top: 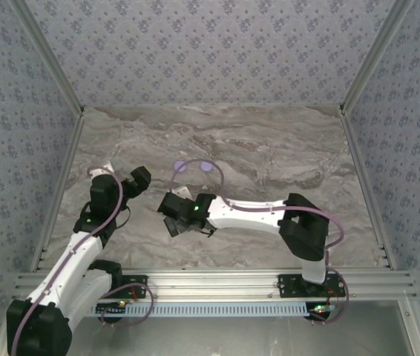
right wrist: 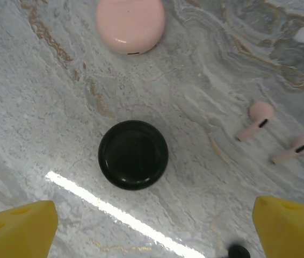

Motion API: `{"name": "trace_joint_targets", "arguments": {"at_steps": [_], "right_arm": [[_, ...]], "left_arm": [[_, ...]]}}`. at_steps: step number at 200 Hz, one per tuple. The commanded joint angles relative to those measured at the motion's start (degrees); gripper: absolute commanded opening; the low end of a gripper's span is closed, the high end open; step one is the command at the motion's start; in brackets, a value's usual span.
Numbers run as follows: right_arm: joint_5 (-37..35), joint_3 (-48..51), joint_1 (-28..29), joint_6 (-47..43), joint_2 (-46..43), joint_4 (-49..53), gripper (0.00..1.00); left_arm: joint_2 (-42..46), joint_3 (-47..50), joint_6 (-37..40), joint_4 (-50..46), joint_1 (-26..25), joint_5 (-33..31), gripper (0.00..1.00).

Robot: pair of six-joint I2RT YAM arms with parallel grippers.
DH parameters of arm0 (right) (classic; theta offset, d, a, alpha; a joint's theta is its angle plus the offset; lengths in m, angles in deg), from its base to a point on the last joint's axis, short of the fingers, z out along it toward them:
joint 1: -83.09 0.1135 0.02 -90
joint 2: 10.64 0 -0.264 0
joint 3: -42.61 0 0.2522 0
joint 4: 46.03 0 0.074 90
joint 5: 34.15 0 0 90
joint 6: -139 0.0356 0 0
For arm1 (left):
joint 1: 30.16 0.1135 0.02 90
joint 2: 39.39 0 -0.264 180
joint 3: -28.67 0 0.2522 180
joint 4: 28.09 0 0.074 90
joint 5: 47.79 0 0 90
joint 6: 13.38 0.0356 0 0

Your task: Insert the wireless bluetooth earbuds into the charging case

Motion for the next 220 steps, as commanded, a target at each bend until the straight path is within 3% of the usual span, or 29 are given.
{"name": "trace_joint_targets", "arguments": {"at_steps": [1,61,77,167,220], "right_arm": [[1.82,-2.61,-0.47,-0.46,2.97,2.15,0.92],[6.14,-5.00,-1.68,-0.45,8.24,0.12,0.75],[6.18,-5.10,-2.04,-0.40,8.95,-0.19,0.66],[5.94,-7.29,-2.80,-2.32,12.40,0.84,0.63],[6.60,-7.25,-2.80,-2.38,13.36,0.91,0.53]], "left_arm": [[1.89,0.25,-0.41,-1.68,0.50,-0.78,0.99],[2.86,1.00,-1.53,-1.27,0.53,-0.61,0.99],[3.13,1.00,-1.45,-1.27,0.55,-0.61,0.99],[3.05,1.01,-1.47,-1.44,0.54,-0.81,0.99],[3.05,0.91,-1.42,-1.53,0.54,-0.54,0.99]]}}
